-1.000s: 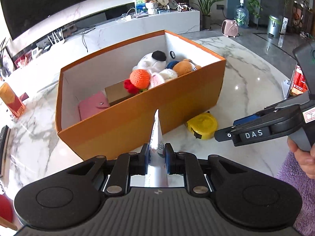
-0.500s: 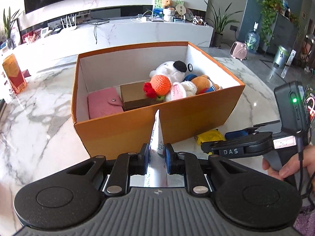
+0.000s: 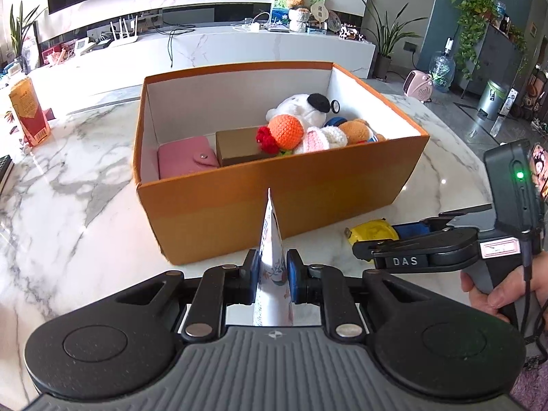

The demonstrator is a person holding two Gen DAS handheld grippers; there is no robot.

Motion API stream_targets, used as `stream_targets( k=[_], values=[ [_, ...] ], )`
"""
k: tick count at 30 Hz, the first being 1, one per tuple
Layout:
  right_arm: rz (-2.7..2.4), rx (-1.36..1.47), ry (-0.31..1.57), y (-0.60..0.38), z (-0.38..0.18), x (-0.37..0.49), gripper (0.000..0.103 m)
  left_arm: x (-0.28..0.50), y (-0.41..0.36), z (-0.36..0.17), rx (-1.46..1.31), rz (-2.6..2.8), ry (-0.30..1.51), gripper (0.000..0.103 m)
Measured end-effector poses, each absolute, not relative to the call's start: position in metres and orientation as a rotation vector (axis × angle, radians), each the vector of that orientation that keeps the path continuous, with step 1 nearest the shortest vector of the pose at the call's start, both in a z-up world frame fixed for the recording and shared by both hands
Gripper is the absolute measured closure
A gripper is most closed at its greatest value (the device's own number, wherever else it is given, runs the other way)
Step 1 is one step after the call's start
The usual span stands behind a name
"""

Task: Organize objects
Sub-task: 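Grasp the white Vaseline tube with the left tool while the right grasps the yellow tape measure, then lift and carry the Vaseline tube and tape measure over the orange box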

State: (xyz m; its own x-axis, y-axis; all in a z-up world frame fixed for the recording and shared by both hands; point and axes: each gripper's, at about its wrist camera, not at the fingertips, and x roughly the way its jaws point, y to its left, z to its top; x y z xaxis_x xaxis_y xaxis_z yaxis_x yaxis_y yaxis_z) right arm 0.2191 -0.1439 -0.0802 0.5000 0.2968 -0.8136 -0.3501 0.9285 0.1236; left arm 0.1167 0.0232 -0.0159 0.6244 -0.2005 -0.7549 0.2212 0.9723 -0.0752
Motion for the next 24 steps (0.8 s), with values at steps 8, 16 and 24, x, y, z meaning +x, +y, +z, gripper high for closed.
stream_targets(
  k=[8, 16, 24],
  values=[
    [0.449, -0.109, 0.956, -0.136, -0.079, 0.187, 0.045, 0.094, 0.026, -0.019, 0.029, -0.236, 0.885, 0.083],
    [0.502, -0.151, 0.928, -0.126, -0.075, 0.169, 0.045, 0.084, 0.028, -0.013, 0.015, -0.22, 0.871, 0.083],
    [0.534, -0.222, 0.922, -0.114, -0.081, 0.155, 0.045, 0.088, 0.022, -0.01, 0.033, -0.202, 0.881, 0.085]
  ],
)
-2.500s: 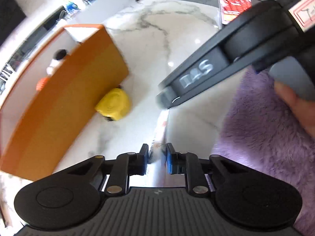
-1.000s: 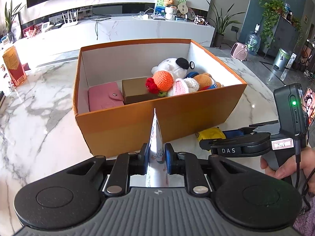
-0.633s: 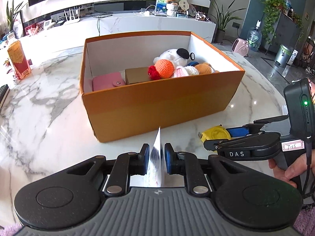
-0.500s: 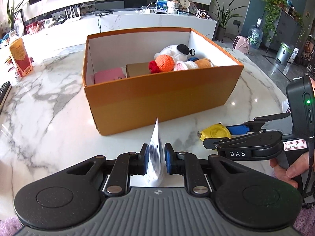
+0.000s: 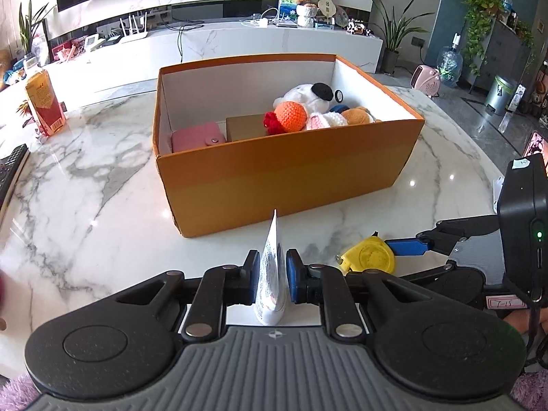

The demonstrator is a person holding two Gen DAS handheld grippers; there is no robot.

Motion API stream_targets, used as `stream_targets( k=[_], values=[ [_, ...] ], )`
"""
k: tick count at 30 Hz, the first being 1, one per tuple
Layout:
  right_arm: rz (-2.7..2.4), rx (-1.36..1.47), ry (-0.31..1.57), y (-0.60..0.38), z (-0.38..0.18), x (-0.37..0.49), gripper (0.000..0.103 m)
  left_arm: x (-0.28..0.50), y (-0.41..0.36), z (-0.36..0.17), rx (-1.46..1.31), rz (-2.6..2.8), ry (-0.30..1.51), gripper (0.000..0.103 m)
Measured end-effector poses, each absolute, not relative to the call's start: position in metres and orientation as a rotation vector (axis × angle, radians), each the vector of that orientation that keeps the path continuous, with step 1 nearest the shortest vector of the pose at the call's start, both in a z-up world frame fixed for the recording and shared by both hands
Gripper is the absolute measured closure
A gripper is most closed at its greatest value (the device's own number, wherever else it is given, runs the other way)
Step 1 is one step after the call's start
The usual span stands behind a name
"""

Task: Organize objects
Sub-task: 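Lift and carry the Vaseline tube and tape measure over the orange box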

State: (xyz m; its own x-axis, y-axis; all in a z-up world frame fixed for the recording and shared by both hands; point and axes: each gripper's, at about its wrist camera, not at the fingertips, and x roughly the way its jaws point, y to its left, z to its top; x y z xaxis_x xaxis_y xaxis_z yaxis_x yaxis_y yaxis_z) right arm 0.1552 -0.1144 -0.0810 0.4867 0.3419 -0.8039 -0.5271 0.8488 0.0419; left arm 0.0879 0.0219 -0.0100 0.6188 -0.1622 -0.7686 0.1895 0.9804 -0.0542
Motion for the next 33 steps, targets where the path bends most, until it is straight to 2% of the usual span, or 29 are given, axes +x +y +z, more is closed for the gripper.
stream_targets(
  k=[3, 14, 25, 33],
  values=[
    [0.537, -0.22, 0.917, -0.115, -0.081, 0.155, 0.045, 0.089, 0.023, -0.01, 0.023, -0.204, 0.887, 0.093],
    [0.541, -0.215, 0.9, -0.118, -0.073, 0.153, 0.046, 0.085, 0.03, 0.011, -0.012, -0.233, 0.851, 0.094],
    [0.616, -0.04, 0.803, -0.137, 0.004, 0.169, 0.047, 0.118, 0.037, 0.083, -0.006, -0.341, 0.733, 0.094],
    [0.673, 0.041, 0.764, -0.116, 0.053, 0.233, 0.047, 0.179, 0.043, 0.096, 0.073, -0.287, 0.693, 0.094]
  ],
)
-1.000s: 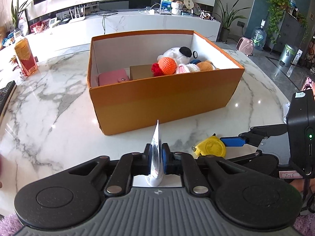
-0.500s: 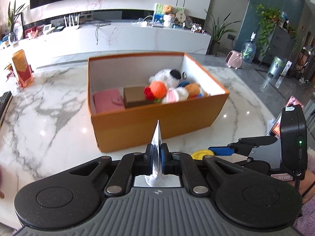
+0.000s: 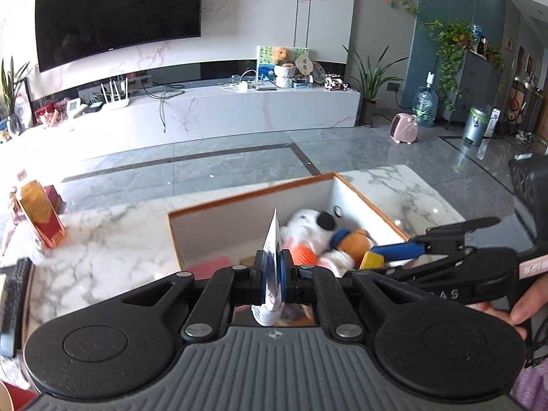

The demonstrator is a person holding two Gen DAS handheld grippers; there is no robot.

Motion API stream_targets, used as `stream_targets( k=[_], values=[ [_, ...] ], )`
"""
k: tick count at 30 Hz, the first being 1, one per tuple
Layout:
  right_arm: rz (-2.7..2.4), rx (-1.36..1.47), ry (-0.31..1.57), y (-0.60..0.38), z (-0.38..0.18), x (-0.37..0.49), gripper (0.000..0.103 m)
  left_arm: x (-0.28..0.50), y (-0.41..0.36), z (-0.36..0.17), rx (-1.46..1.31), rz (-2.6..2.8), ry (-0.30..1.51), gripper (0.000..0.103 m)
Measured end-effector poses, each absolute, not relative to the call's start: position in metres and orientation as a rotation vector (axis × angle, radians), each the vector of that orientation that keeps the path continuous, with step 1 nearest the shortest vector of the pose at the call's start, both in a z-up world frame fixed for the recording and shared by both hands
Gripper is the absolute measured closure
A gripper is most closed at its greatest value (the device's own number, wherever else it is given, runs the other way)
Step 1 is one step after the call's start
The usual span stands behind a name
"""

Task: Organize objects
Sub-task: 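Lift and carry the Vaseline tube and tape measure over the orange box, then lower the tube and tape measure into the box and open both tools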

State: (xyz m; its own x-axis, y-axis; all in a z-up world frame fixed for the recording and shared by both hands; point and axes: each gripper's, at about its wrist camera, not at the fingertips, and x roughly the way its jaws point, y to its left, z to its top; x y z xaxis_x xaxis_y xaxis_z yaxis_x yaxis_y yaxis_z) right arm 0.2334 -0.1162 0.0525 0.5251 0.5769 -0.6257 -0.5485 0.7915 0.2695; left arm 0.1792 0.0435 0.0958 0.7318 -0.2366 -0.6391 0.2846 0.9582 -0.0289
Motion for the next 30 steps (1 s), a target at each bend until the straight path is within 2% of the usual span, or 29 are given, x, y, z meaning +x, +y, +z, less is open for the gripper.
stream_targets(
  k=[5, 16, 30],
  values=[
    [0.631, 0.084, 0.792, -0.086, 0.053, 0.296, 0.047, 0.222, 0.05, 0.081, 0.075, -0.259, 0.706, 0.094],
    [0.475, 0.117, 0.911, -0.026, -0.003, 0.403, 0.047, 0.281, 0.068, 0.048, 0.077, -0.223, 0.734, 0.094],
    [0.426, 0.117, 1.022, -0.003, -0.046, 0.426, 0.046, 0.297, 0.07, 0.024, 0.075, -0.223, 0.755, 0.094]
  ],
)
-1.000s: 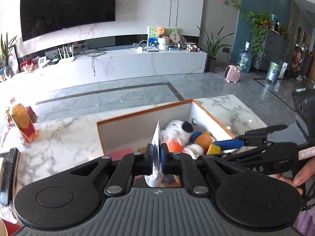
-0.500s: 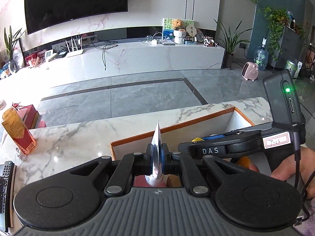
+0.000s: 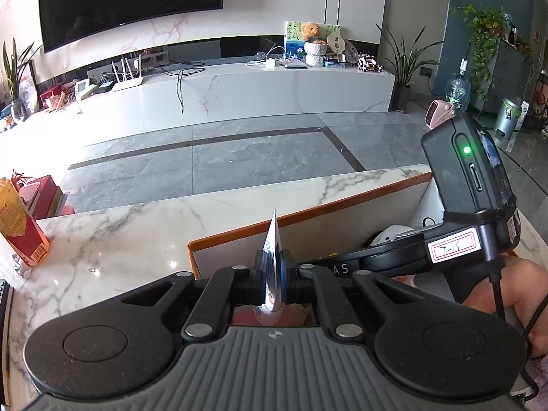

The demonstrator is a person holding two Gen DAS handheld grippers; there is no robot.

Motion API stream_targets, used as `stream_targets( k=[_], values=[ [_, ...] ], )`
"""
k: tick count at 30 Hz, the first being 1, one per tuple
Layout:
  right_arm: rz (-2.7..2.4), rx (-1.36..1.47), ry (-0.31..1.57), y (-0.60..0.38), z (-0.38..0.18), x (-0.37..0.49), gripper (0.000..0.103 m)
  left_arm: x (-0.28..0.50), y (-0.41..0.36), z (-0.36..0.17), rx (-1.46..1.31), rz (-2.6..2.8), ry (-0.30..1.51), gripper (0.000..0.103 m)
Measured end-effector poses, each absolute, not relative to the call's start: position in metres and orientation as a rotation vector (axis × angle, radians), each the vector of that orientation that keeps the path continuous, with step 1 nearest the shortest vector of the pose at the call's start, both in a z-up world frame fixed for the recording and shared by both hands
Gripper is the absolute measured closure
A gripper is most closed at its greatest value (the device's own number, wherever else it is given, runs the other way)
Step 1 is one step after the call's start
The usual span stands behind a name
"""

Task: Organize objects
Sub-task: 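Lower the tube and tape measure into the box and open both tools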

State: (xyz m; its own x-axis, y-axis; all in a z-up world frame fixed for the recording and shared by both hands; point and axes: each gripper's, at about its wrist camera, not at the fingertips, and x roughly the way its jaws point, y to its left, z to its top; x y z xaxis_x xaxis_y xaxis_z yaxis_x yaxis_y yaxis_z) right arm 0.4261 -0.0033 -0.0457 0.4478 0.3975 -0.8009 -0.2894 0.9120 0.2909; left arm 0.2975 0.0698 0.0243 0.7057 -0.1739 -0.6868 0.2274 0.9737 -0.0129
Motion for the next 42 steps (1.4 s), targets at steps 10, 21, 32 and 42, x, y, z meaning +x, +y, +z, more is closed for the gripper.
stream_targets(
  k=[10, 21, 32, 42],
  values=[
    [0.46, 0.105, 1.04, -0.01, -0.034, 0.414, 0.051, 0.305, 0.068, 0.02, 0.068, -0.205, 0.757, 0.094],
    [0.47, 0.123, 1.017, -0.03, -0.022, 0.402, 0.056, 0.304, 0.046, 0.012, 0.275, -0.212, 0.698, 0.094],
    [0.486, 0.103, 1.025, -0.035, -0.025, 0.398, 0.056, 0.299, 0.032, -0.014, 0.737, -0.37, 0.658, 0.092],
    [0.495, 0.098, 1.02, -0.042, -0.023, 0.393, 0.056, 0.277, 0.017, -0.045, 1.194, -0.484, 0.591, 0.079]
  ],
)
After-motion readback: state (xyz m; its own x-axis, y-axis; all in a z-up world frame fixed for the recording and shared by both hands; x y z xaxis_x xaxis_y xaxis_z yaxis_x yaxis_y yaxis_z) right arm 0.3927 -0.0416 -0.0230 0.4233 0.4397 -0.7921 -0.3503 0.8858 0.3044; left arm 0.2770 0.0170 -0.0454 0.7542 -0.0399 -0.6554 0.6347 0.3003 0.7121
